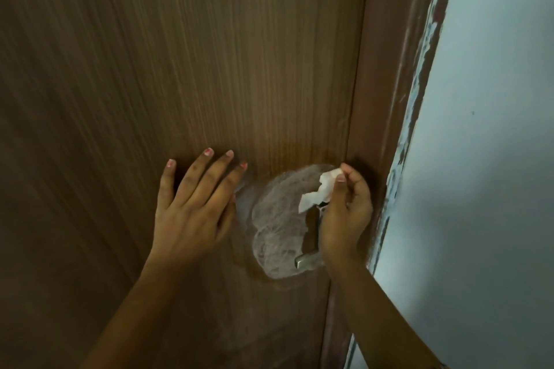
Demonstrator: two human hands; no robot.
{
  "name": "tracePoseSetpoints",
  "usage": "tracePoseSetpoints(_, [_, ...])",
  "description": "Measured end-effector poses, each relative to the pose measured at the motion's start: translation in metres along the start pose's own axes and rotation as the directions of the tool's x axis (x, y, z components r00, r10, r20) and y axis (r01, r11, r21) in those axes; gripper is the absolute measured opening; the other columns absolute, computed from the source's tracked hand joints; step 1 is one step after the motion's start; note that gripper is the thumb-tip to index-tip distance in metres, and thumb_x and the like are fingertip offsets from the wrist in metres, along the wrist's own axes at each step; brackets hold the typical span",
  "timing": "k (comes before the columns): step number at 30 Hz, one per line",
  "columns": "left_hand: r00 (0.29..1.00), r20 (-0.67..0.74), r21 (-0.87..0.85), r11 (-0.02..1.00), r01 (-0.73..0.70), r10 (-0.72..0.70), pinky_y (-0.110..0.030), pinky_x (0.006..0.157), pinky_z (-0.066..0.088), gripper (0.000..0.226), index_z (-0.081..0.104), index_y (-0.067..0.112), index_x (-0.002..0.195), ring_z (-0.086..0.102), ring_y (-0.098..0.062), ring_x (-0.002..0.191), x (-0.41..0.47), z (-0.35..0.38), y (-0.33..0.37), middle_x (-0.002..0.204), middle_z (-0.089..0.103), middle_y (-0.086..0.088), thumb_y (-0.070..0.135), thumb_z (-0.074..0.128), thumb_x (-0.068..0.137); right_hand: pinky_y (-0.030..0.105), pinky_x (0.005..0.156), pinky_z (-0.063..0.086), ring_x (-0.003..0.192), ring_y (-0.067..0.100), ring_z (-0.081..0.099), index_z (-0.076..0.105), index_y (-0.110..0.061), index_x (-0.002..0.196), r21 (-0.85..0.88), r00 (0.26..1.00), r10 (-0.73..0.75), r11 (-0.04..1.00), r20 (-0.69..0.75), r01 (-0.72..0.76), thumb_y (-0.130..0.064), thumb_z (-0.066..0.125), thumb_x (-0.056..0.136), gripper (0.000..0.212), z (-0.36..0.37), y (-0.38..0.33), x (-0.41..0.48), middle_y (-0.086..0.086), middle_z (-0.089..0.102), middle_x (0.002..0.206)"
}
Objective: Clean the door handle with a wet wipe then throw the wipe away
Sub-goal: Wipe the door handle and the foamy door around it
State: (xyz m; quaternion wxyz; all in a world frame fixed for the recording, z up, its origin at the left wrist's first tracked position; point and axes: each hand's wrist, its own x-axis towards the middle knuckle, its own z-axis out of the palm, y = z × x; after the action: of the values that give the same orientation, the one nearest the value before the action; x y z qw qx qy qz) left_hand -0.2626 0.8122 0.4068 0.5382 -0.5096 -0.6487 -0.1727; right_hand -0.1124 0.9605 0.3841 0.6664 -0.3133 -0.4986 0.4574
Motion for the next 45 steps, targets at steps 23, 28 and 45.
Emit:
tracePoseSetpoints(23, [0.990,-0.078,0.247,0.964,-0.097,0.119,-0.051,0.114,0.023,0.053,0.044,0.023,0.147,0.034,-0.021,0.140,0.001,0.016,-0.007,0.153,0.037,-0.002,0.034,0.053,0.097,0.049,0.103,0.042,0.133,0.027,0.033,0.037,-0.008,0.140,-0.574,0.697,-0.516,0.407,0.497,0.710,-0.022,0.041,0.098,0.045,-0.002,0.051,0.038,0.011,0.049,0.140])
tracePoseSetpoints(28, [0.989,-0.078,0.248,0.964,-0.100,0.123,-0.051,0.115,0.022,0.052,0.044,0.023,0.147,0.035,-0.022,0.139,0.001,0.016,-0.007,0.152,0.038,-0.002,0.033,0.053,0.097,0.047,0.116,0.021,0.143,0.023,-0.002,0.004,-0.006,0.147,-0.529,0.866,-0.255,0.706,0.430,0.471,-0.052,0.021,0.095,0.072,0.018,0.050,0.020,0.012,0.005,0.157])
tracePoseSetpoints(45, [0.990,-0.071,0.263,0.960,-0.102,0.125,-0.051,0.114,0.024,0.051,0.046,0.024,0.146,0.038,-0.022,0.137,0.001,0.014,-0.006,0.151,0.043,-0.003,0.034,0.052,0.096,0.049,0.116,0.018,0.144,0.026,0.000,0.001,-0.004,0.147,-0.549,0.905,-0.219,0.734,0.366,0.399,-0.061,0.019,0.091,0.081,0.034,0.047,0.003,0.019,0.010,0.156])
